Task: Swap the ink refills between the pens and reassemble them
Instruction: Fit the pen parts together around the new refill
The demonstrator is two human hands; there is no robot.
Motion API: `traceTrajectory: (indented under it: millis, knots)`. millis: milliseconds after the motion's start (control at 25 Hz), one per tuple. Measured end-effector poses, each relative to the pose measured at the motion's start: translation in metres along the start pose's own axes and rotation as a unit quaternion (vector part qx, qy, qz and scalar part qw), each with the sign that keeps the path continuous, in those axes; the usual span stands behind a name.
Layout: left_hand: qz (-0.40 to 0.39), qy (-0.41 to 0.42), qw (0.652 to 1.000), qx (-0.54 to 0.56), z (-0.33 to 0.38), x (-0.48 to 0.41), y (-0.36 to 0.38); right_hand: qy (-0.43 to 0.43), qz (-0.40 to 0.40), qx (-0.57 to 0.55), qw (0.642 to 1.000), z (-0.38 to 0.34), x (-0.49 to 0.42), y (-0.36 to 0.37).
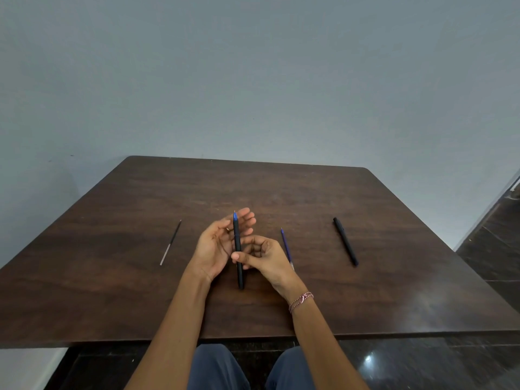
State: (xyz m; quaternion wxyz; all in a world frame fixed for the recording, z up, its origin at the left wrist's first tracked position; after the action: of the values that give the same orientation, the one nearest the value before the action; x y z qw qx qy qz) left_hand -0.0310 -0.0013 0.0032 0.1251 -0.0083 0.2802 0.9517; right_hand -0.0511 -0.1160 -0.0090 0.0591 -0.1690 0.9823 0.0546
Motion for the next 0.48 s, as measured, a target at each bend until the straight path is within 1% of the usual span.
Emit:
traceTrajectory:
  millis: [200, 480]
  knots:
    - [0.008, -0.023, 0.999, -0.023, 0.0007, 0.0049, 0.0073, 0.001, 0.008, -0.009, 1.0, 0.0011, -0.0005, -0.0007]
    - [0.034, -0.004, 0.998, -0.057, 0.0003, 0.0018, 0.0056, 0.005, 0.012, -0.019, 1.0, 0.0019, -0.001, -0.0009]
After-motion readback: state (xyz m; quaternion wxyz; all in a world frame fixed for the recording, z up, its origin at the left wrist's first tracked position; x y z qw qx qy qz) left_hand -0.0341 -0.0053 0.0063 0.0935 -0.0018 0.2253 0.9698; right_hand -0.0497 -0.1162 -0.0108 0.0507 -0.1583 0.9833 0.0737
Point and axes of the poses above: each hand's wrist, its own x-axis away from the middle knuckle, its own y-axis out of the palm, z = x × y, the point moved 4 cm from there along -x, towards the middle knuckle, and after that the axes turned 5 degrees about -x, right-handed, at the moved point
